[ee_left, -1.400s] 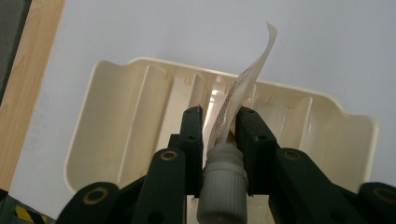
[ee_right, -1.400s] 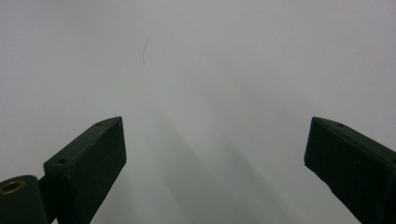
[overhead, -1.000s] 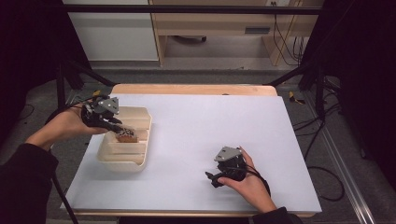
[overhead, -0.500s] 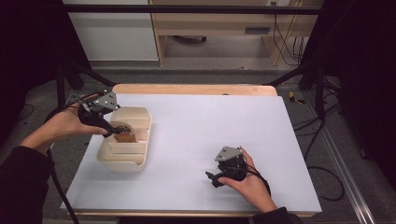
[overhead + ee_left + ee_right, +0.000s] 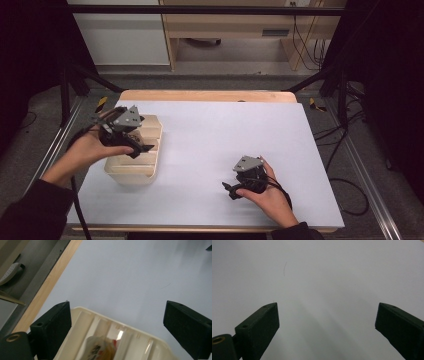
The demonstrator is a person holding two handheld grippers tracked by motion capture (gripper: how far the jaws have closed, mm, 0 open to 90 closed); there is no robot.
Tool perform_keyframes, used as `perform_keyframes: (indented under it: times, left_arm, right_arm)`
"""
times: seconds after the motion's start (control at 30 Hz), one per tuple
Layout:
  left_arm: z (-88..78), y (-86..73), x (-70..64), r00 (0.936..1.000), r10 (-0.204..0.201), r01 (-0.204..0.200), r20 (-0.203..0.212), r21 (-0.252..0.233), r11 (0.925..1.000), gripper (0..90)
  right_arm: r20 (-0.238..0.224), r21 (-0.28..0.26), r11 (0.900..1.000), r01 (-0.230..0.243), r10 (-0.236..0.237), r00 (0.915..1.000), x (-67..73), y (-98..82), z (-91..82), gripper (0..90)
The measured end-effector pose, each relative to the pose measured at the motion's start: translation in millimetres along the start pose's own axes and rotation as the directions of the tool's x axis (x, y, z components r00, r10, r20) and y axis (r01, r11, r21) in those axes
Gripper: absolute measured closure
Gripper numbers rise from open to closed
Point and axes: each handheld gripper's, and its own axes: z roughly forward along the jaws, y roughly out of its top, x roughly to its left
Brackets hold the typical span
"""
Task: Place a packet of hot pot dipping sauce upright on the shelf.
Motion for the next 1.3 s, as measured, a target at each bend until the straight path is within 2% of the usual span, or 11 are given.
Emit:
perform_keyframes:
  times: [0.07,0.27,0.43,0.53,0.57,0.63,0.8,1.0,1.13,1.2,1.3]
  left_arm:
    - [10.9,0.7,-17.5,0.9999,-0.007,0.007,0.011,-0.022,0.9997,7.8]
    - [44.8,7.7,-58.6,0.9991,-0.023,0.026,0.036,-0.075,0.9969,7.9]
    - [75.6,11.2,-83.1,0.9958,-0.028,0.034,0.087,-0.067,0.9971,7.6]
    - [92.5,10.8,-95.6,0.9953,-0.015,0.019,0.095,-0.044,0.9989,7.4]
    - [97.9,10.1,-99.2,0.9944,-0.026,0.032,0.102,-0.058,0.9978,7.4]
    - [103.9,9.3,-102.5,0.9922,-0.048,0.055,0.115,-0.065,0.9963,7.7]
    - [120.5,4.0,-112.1,0.9869,-0.076,0.082,0.142,-0.033,0.9961,7.3]
    - [135.4,-10.9,-120.7,0.9824,-0.114,0.116,0.148,-0.004,0.9932,7.2]
    - [139.7,-19.2,-126.6,0.9834,-0.141,0.141,0.115,0.007,0.9900,7.0]
    - [140.4,-24.0,-129.8,0.9831,-0.153,0.153,0.101,0.004,0.9882,6.9]
    - [140.0,-25.3,-130.5,0.9857,-0.147,0.149,0.082,-0.010,0.9888,6.2]
  right_arm:
    - [0.004,0.000,1.000,-0.002,0.002,1.0000,-0.9,-0.2,-0.6,6.0]
    - [0.011,-0.008,1.000,-0.003,0.003,0.9999,-1.0,-1.3,-4.9,5.8]
    - [0.023,-0.014,1.000,-0.017,0.017,0.9996,-3.3,-5.0,-9.4,5.6]
    - [0.019,-0.032,0.999,-0.038,0.039,0.9991,-4.9,-5.6,-11.9,5.6]
    - [0.022,-0.034,0.999,-0.034,0.035,0.9991,-5.0,-5.4,-12.3,5.6]
    - [0.021,-0.028,0.999,-0.028,0.029,0.9994,-5.1,-5.9,-12.1,5.6]
    - [0.022,-0.024,0.999,-0.030,0.031,0.9993,-6.6,-7.5,-12.0,5.5]
    - [0.033,-0.003,1.000,-0.021,0.021,0.9992,-5.9,-13.3,-12.7,5.5]
    - [0.022,-0.009,0.999,-0.032,0.032,0.9993,-3.6,-13.9,-13.8,5.5]
    - [0.026,-0.004,1.000,-0.022,0.022,0.9994,-1.6,-12.3,-12.3,5.6]
    - [0.025,0.008,1.000,-0.010,0.010,0.9996,1.3,-11.3,-8.9,5.6]
